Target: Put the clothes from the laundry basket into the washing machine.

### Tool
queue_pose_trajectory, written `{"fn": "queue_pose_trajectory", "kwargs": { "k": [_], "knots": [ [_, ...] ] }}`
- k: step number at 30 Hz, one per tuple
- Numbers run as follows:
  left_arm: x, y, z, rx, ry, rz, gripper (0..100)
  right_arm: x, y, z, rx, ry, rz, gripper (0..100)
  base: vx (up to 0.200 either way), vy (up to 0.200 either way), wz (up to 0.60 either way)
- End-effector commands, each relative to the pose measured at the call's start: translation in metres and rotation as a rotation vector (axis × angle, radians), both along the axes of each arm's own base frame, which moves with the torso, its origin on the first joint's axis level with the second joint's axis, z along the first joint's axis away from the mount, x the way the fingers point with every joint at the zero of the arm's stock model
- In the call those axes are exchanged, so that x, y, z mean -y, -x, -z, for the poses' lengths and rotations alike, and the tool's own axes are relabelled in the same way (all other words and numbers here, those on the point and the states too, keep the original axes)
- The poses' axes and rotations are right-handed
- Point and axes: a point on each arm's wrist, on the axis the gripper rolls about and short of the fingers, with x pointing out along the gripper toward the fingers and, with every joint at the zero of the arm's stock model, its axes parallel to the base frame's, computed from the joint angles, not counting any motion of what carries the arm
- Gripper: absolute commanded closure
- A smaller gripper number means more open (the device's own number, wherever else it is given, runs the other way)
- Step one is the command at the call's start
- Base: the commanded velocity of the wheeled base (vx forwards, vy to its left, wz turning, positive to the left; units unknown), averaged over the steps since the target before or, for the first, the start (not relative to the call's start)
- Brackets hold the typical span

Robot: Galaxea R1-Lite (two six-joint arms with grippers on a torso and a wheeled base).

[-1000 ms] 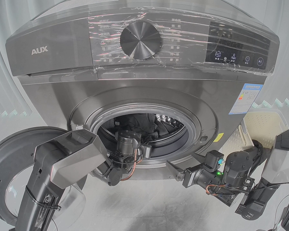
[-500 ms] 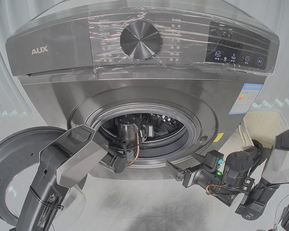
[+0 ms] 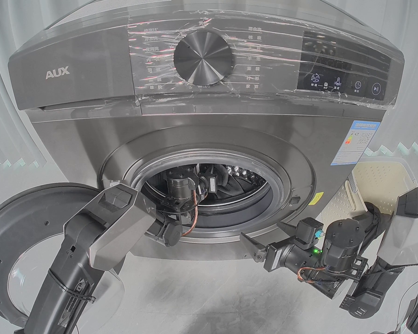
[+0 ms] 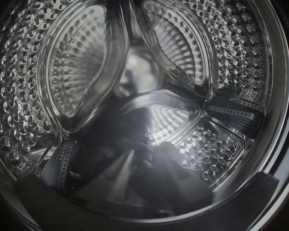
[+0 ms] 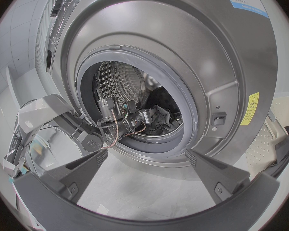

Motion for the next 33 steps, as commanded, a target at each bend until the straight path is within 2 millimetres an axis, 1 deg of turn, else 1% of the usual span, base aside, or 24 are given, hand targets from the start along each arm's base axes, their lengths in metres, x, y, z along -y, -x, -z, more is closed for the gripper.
{"fn": "queue_pose_trajectory", "kwargs": {
  "k": [1, 4, 7, 11, 14, 15, 17, 19, 21, 24, 27, 29, 30, 31, 33],
  "knots": [
    [0.002, 0.002, 0.001, -0.005, 0.001, 0.004, 0, 0.0, 0.0, 0.0, -0.001, 0.001, 0.001, 0, 0.0, 0.0, 0.0],
    [0.003, 0.008, 0.004, -0.03, -0.011, 0.012, 0, 0.0, 0.0, 0.0, -0.001, 0.001, 0.002, 0, 0.0, 0.0, 0.0],
    [0.003, 0.013, 0.0, -0.037, -0.015, 0.016, 0, 0.0, -0.001, 0.0, 0.001, 0.0, 0.002, 0, 0.0, 0.0, 0.0],
    [0.003, 0.023, -0.008, -0.05, -0.023, 0.027, 0, 0.001, -0.001, 0.0, 0.002, -0.001, 0.004, 0, 0.0, 0.0, 0.0],
    [0.004, 0.037, -0.019, -0.054, -0.028, 0.042, 0, 0.001, -0.001, -0.001, 0.004, -0.003, 0.005, 0, 0.0, 0.0, 0.0],
    [0.004, 0.037, -0.019, -0.054, -0.028, 0.042, 0, 0.001, -0.001, -0.001, 0.004, -0.003, 0.005, 0, 0.0, 0.0, 0.0],
    [0.006, 0.054, -0.03, -0.054, -0.028, 0.065, 0, 0.003, -0.003, -0.002, 0.006, -0.006, 0.013, 0, 0.0, 0.0, 0.0],
    [0.007, 0.065, -0.032, -0.068, -0.038, 0.079, 0, 0.003, -0.003, -0.002, 0.005, -0.005, 0.014, 0, 0.0, 0.0, 0.0],
    [0.005, 0.073, -0.027, -0.097, -0.057, 0.084, 0, 0.003, -0.003, -0.001, 0.005, -0.005, 0.014, 0, 0.0, 0.0, 0.0],
    [0.002, 0.076, -0.015, -0.129, -0.083, 0.084, 0, 0.003, -0.003, -0.001, 0.003, -0.002, 0.013, 0, 0.0, 0.0, 0.0],
    [0.0, 0.072, -0.001, -0.151, -0.099, 0.088, 0, 0.003, -0.003, -0.001, 0.003, -0.002, 0.016, 0, 0.0, 0.0, 0.0],
    [0.0, 0.069, 0.005, -0.159, -0.103, 0.087, 0, 0.004, -0.003, -0.001, 0.003, -0.002, 0.016, 0, 0.0, 0.0, 0.0],
    [0.0, 0.069, 0.005, -0.159, -0.103, 0.087, 0, 0.004, -0.003, -0.001, 0.003, -0.002, 0.016, 0, 0.0, 0.0, 0.0],
    [0.0, 0.066, 0.013, -0.17, -0.109, 0.085, 0, 0.003, -0.004, 0.0, 0.002, -0.001, 0.016, 0, 0.0, 0.0, 0.0],
    [0.001, 0.061, 0.022, -0.175, -0.113, 0.081, 0, 0.003, -0.003, 0.001, -0.001, -0.001, 0.015, 0, 0.0, 0.0, 0.0]
  ]
}}
